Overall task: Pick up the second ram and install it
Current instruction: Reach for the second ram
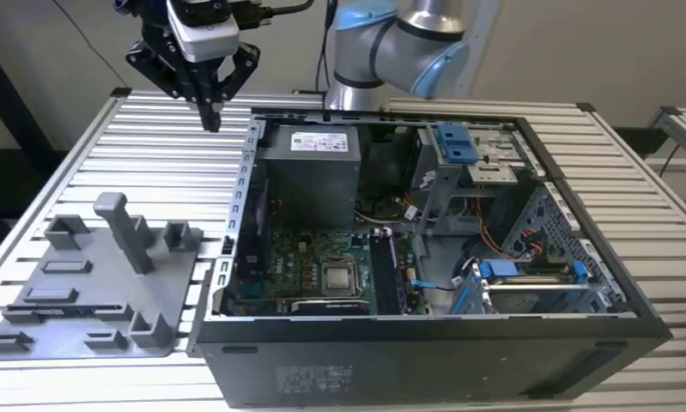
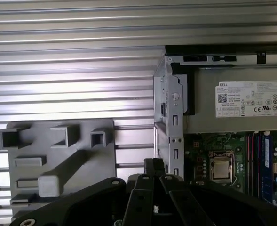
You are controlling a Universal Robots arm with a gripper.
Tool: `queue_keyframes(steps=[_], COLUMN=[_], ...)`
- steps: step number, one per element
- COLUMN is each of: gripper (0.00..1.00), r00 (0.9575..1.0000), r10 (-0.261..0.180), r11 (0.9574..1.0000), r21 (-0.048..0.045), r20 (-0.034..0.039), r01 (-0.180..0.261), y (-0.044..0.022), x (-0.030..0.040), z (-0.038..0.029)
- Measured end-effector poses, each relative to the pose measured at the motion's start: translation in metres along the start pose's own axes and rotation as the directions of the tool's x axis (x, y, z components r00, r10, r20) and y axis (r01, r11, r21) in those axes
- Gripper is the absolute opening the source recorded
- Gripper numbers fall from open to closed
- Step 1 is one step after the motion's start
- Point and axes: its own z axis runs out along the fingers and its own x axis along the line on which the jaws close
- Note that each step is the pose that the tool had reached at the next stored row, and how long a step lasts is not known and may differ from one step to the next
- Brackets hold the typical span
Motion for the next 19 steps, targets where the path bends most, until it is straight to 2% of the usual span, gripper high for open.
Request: queue_keyframes(steps=[9,19], gripper=[0.11,0.11], r00=[1.0,1.0], r10=[-0.002,-0.003], r11=[1.0,1.0], r21=[0.0,0.0], r20=[-0.0001,-0.0004], r01=[0.002,0.003], y=[-0.0014,-0.0025], x=[0.0253,0.0462], z=[-0.0004,-0.0007])
